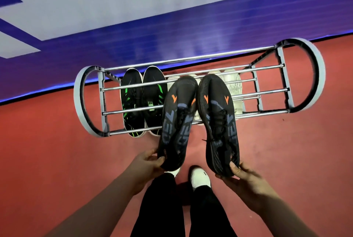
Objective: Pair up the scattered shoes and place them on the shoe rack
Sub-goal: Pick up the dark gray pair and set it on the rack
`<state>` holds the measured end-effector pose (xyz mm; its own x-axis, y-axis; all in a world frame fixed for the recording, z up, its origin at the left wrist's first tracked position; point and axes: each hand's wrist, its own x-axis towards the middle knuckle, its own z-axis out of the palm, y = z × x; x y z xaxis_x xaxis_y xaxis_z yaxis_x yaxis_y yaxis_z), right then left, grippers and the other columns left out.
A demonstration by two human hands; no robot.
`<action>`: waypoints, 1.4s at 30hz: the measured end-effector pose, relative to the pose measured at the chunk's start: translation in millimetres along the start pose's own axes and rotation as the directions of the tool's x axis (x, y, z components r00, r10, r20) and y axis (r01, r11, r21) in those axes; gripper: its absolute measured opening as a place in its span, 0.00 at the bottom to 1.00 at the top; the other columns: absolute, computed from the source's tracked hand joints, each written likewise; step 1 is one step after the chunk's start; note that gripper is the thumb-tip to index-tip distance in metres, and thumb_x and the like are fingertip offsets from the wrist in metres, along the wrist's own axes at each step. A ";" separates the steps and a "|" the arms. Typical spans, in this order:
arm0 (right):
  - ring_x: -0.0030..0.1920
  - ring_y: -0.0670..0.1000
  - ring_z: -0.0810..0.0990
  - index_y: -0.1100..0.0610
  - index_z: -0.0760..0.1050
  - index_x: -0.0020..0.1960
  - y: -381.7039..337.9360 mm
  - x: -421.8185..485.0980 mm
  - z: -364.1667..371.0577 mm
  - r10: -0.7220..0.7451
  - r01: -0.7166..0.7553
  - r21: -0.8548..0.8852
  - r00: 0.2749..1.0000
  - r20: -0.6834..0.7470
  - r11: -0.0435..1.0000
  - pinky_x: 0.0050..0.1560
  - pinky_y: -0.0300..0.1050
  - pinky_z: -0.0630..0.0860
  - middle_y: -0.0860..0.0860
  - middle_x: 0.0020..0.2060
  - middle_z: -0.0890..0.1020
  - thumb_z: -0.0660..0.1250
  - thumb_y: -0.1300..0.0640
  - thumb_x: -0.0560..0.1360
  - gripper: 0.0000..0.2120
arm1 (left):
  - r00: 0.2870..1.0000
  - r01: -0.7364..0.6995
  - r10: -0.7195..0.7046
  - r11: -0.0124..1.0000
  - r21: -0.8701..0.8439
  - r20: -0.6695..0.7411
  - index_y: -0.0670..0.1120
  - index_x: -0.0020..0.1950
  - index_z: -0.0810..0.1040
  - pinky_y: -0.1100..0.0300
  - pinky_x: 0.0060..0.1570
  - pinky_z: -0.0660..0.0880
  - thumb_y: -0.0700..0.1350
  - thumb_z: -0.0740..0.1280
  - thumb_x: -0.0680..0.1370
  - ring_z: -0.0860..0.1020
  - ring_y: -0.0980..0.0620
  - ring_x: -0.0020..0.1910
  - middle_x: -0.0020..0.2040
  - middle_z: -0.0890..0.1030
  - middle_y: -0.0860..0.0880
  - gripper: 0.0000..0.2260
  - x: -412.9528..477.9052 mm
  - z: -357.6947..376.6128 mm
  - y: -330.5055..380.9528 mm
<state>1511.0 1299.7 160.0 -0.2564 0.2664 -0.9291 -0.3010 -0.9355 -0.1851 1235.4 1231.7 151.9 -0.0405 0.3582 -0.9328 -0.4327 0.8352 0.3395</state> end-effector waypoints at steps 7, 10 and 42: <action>0.47 0.63 0.84 0.68 0.72 0.59 27.3 -26.1 -47.7 0.101 -0.101 -0.009 0.993 -0.069 0.995 0.41 0.54 0.83 0.64 0.50 0.83 0.62 0.71 0.72 0.15 | 0.998 0.059 -0.060 0.992 -0.108 -0.005 0.41 0.62 0.74 0.56 0.45 0.82 0.30 0.61 0.77 0.81 0.42 0.52 0.57 0.80 0.38 0.15 -16.2 3.0 -58.2; 0.50 0.66 0.81 0.70 0.71 0.58 37.2 -36.2 -67.6 0.147 -0.154 -0.051 0.982 -0.121 0.987 0.39 0.54 0.82 0.69 0.56 0.79 0.64 0.72 0.70 0.16 | 0.993 0.094 -0.104 0.980 -0.176 -0.049 0.41 0.66 0.72 0.45 0.58 0.76 0.29 0.61 0.77 0.78 0.38 0.59 0.60 0.78 0.37 0.19 -19.6 3.2 -101.4; 0.50 0.65 0.80 0.64 0.72 0.54 -34.1 96.9 -2.2 -0.099 0.083 -0.083 0.974 -0.205 0.993 0.43 0.51 0.83 0.62 0.52 0.80 0.64 0.65 0.76 0.08 | 0.997 -0.001 -0.014 0.978 -0.211 -0.070 0.41 0.65 0.73 0.57 0.45 0.76 0.35 0.62 0.79 0.78 0.45 0.42 0.56 0.78 0.40 0.15 107.3 43.1 -29.2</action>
<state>1498.4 1356.9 75.5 -0.0318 0.3042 -0.9521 -0.2442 -0.9261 -0.2877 1282.5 1263.7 47.2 -0.0972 0.3165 -0.9436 -0.6128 0.7280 0.3073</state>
